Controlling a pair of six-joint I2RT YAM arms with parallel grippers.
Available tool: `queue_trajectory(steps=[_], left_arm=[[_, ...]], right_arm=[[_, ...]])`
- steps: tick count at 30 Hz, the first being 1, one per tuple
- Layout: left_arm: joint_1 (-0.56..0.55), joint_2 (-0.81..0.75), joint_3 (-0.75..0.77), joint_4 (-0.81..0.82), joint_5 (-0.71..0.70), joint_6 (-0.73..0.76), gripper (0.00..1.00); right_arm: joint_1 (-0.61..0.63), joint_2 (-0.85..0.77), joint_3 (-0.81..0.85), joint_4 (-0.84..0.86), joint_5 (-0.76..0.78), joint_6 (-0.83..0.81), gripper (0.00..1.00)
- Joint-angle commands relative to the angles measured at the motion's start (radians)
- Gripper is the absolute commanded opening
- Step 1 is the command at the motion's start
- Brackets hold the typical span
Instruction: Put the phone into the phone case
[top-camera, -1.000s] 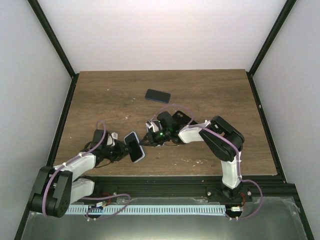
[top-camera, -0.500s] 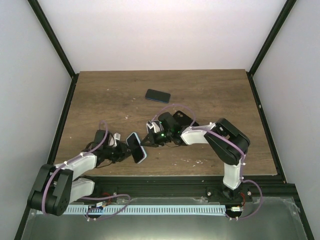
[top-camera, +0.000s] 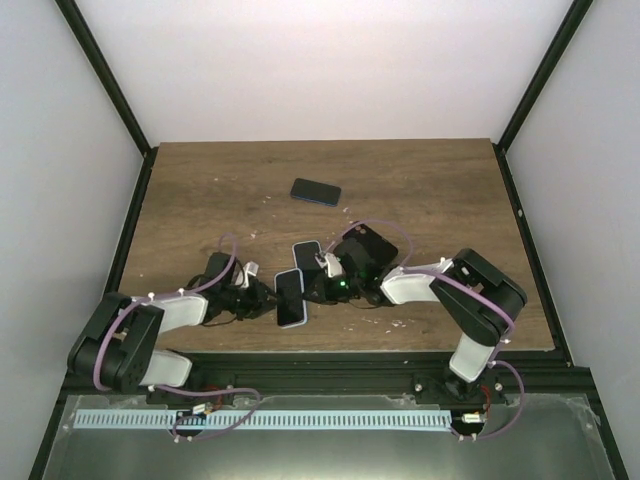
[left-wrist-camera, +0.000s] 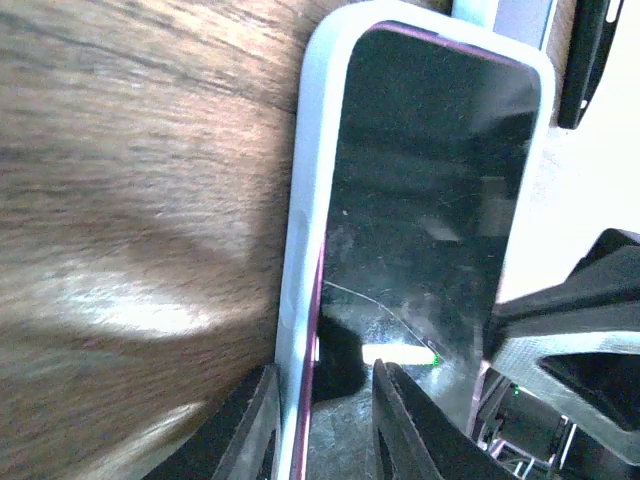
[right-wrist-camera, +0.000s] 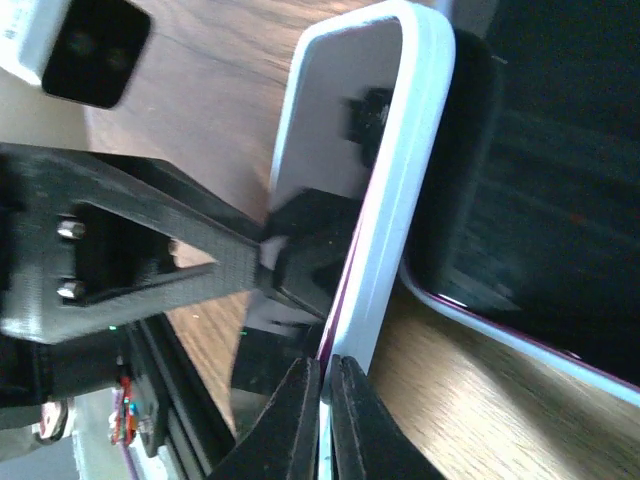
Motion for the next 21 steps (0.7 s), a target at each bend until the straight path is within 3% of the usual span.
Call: queue_trajectory(steps=[1, 11, 21], left_arm=[[-0.027, 0.055, 0.061, 0.164, 0.087, -0.003, 0.27], [-0.027, 0.085, 0.085, 0.149, 0.086, 0.005, 0.25], [-0.027, 0.093, 0.065, 0.17, 0.076, -0.001, 0.25]], right_arm=[[0.017, 0.003, -0.019, -0.012, -0.018, -0.035, 0.07], [0.015, -0.096, -0.109, -0.022, 0.022, 0.032, 0.38], [0.017, -0.096, -0.171, 0.047, 0.036, 0.118, 0.46]])
